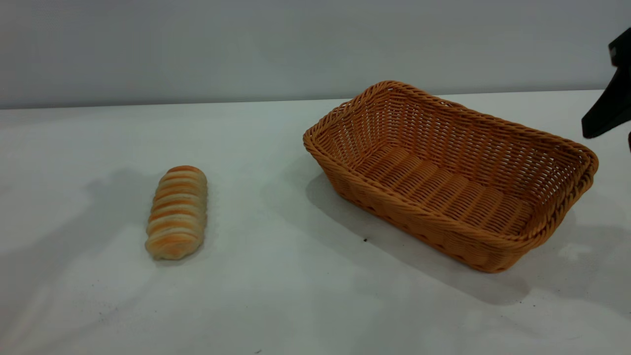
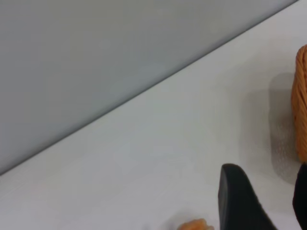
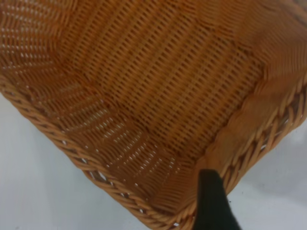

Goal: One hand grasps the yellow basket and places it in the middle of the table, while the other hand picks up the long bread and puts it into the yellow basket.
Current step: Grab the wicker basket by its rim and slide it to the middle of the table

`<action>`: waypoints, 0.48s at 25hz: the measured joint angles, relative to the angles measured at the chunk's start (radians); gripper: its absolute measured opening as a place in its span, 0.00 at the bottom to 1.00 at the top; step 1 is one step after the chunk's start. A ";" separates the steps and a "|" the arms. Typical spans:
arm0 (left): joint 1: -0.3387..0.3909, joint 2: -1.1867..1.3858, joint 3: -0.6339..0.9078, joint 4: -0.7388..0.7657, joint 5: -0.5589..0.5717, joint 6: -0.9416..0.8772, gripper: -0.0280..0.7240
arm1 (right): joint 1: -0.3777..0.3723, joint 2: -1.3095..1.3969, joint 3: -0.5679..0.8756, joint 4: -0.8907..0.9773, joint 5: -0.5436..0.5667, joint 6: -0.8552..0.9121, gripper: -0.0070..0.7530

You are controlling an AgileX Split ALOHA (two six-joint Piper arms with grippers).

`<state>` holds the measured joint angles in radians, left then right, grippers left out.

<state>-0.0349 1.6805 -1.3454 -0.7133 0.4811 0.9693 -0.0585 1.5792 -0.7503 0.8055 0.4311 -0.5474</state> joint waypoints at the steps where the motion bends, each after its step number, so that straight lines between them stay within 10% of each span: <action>1: 0.000 0.010 -0.003 0.000 0.000 -0.002 0.51 | 0.000 0.007 0.000 0.000 -0.001 0.001 0.63; 12: 0.000 0.075 -0.025 0.003 -0.031 -0.013 0.51 | 0.000 0.130 -0.002 0.067 -0.028 0.017 0.63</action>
<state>-0.0349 1.7553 -1.3700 -0.7100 0.4501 0.9563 -0.0585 1.7093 -0.7524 0.8727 0.4027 -0.5308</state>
